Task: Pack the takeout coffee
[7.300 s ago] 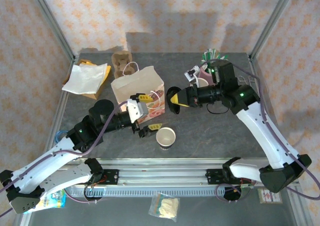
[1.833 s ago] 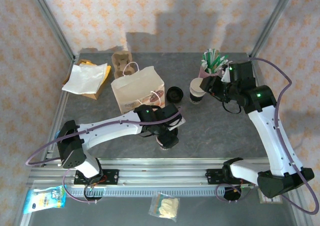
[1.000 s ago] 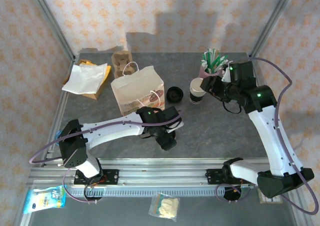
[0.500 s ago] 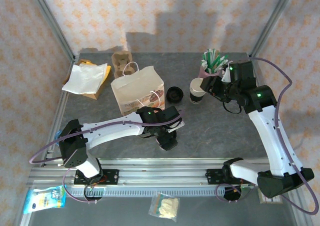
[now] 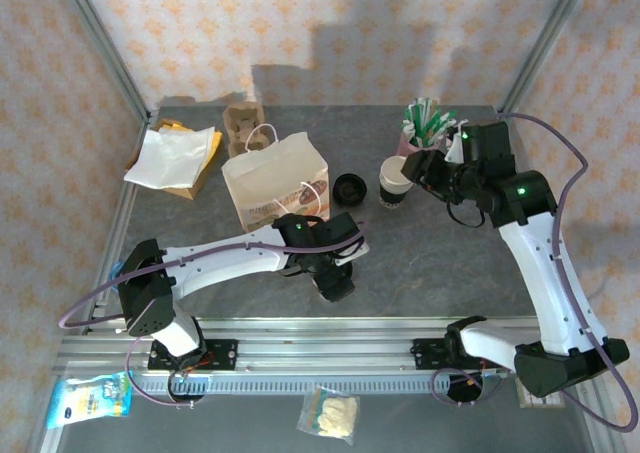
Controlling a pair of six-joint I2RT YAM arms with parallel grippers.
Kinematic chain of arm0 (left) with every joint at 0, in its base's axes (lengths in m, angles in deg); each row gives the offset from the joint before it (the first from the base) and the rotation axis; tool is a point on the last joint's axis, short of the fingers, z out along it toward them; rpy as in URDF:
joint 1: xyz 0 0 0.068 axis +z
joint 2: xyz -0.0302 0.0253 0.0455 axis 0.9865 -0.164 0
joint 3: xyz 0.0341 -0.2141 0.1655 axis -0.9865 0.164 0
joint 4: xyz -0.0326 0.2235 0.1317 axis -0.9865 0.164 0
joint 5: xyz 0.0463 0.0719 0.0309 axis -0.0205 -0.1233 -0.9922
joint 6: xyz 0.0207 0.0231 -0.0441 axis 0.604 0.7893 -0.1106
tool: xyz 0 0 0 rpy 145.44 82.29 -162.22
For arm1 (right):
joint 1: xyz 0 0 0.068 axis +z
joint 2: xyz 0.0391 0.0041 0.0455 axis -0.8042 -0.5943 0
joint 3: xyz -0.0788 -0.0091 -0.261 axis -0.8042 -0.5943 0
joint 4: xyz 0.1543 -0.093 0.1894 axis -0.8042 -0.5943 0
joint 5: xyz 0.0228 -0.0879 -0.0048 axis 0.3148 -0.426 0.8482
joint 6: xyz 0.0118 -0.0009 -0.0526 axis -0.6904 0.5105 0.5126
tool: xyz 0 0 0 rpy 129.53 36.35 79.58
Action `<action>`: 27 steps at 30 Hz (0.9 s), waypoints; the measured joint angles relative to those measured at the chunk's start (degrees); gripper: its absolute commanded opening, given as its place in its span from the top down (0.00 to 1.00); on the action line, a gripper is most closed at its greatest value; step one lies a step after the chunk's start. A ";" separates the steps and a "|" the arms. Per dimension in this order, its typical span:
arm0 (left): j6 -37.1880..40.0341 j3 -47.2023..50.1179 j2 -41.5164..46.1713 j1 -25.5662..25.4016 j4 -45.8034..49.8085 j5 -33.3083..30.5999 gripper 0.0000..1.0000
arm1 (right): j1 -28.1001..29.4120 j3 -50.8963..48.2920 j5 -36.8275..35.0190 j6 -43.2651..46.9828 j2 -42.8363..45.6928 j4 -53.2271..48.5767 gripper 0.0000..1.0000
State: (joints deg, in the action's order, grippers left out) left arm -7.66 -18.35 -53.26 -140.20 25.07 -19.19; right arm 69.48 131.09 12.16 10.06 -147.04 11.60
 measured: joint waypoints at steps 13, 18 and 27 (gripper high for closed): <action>0.50 0.00 0.00 0.00 0.37 -0.09 0.06 | -0.02 1.01 0.00 0.02 0.15 -0.44 0.52; 1.42 0.00 0.00 0.00 0.39 -0.09 0.05 | -0.02 1.03 -0.02 0.00 0.15 -0.44 0.51; 1.92 0.00 0.00 0.00 0.79 -0.09 0.03 | -0.02 1.88 -0.02 0.02 0.13 -0.48 0.51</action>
State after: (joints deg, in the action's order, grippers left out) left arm -5.73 -18.35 -53.26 -140.20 25.86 -19.28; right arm 69.46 132.97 12.14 10.08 -146.91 11.12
